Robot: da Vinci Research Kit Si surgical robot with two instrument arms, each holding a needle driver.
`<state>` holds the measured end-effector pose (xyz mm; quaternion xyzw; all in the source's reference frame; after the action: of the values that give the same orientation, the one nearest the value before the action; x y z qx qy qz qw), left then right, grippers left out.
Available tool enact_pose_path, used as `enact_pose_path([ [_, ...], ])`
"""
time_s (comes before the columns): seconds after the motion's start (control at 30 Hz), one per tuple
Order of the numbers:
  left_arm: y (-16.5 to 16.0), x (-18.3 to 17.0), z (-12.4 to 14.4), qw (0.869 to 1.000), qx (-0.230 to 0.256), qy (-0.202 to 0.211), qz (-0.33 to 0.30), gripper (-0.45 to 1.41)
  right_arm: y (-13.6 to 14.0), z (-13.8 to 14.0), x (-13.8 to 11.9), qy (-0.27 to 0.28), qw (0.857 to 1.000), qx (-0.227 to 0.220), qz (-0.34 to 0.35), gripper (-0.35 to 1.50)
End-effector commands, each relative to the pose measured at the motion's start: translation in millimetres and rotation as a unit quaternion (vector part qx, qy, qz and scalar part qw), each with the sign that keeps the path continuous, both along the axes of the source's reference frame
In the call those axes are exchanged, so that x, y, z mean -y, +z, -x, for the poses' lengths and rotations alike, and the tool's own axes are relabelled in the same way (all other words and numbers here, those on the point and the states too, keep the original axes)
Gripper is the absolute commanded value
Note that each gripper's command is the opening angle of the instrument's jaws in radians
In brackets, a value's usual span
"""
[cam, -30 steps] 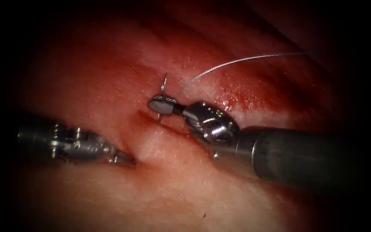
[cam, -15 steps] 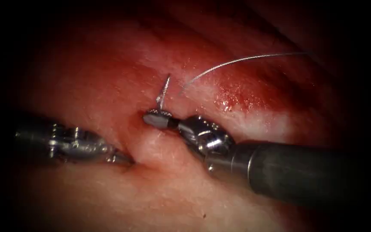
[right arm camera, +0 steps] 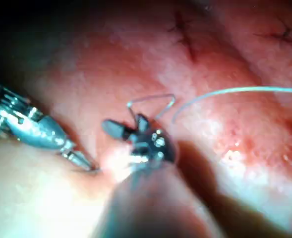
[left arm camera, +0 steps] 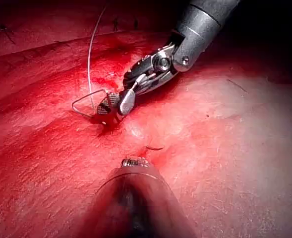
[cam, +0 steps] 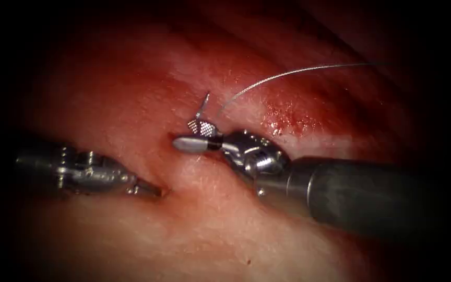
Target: Wound Closure
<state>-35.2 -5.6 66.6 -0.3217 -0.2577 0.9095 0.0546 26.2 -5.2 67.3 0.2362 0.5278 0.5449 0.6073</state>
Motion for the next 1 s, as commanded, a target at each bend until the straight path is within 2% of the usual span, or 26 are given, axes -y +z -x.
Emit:
enact_pose_path([
  [0.03,0.5,0.6,0.4,1.000,0.000,0.001,-0.001,-0.28,0.7,0.2,-0.1,-0.009,1.000,0.014,0.009,1.18],
  [0.33,0.5,0.6,0.5,1.000,0.000,0.000,-0.001,-0.28,0.9,-1.4,-0.5,-0.025,0.998,0.041,0.031,1.06],
  [0.5,0.4,0.6,0.3,1.000,0.001,0.001,-0.001,-0.28,0.7,-1.5,-0.5,-0.030,0.998,0.044,0.031,0.73],
  [0.53,0.4,0.6,0.3,1.000,0.001,0.001,-0.001,-0.28,0.6,-1.3,-0.5,-0.027,0.998,0.046,0.031,0.57],
  [0.57,0.4,0.6,0.3,1.000,0.001,0.001,-0.001,-0.28,0.6,-1.2,-0.4,-0.024,0.998,0.048,0.032,0.29],
  [0.6,0.4,0.6,0.3,1.000,0.001,0.001,-0.001,-0.28,0.5,-0.9,-0.3,-0.020,0.998,0.053,0.032,-0.32],
  [0.77,0.4,0.7,0.3,1.000,0.001,0.001,-0.001,-0.28,0.5,-0.7,-0.1,-0.026,0.995,0.089,0.024,-0.35],
  [1.0,0.4,0.6,0.4,1.000,0.001,0.001,-0.001,-0.28,0.5,-1.4,1.1,-0.034,0.997,0.071,0.002,-0.35],
])
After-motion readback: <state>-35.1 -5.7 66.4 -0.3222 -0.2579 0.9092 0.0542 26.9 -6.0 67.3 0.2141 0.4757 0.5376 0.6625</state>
